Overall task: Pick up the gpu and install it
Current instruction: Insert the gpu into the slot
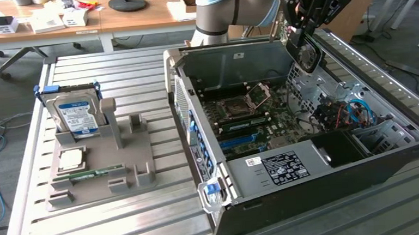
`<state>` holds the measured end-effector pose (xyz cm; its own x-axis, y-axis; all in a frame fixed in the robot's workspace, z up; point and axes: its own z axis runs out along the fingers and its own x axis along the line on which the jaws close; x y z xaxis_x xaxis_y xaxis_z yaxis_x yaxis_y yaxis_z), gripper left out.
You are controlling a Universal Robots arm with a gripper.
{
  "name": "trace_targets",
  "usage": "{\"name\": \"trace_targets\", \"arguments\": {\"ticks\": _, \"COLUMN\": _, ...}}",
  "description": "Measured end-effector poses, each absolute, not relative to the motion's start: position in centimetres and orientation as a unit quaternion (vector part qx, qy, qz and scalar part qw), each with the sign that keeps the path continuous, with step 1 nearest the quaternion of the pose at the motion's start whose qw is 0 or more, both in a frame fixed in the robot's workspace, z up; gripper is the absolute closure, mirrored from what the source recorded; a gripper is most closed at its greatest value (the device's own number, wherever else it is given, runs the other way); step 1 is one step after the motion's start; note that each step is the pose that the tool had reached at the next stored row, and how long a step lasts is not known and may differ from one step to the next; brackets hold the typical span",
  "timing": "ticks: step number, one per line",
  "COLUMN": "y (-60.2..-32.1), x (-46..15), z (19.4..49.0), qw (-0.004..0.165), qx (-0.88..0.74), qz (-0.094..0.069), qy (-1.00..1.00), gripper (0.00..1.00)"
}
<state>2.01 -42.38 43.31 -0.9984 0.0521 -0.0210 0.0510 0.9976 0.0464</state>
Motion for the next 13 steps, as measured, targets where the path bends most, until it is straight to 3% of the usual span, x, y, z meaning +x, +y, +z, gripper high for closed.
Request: {"name": "trace_targets", "arguments": {"ticks": 13, "y": -42.39, "x": 2.01, "z": 43.29, "qw": 0.010, "qx": -0.024, "qz": 0.022, "qy": 0.999, "gripper": 0.74}}
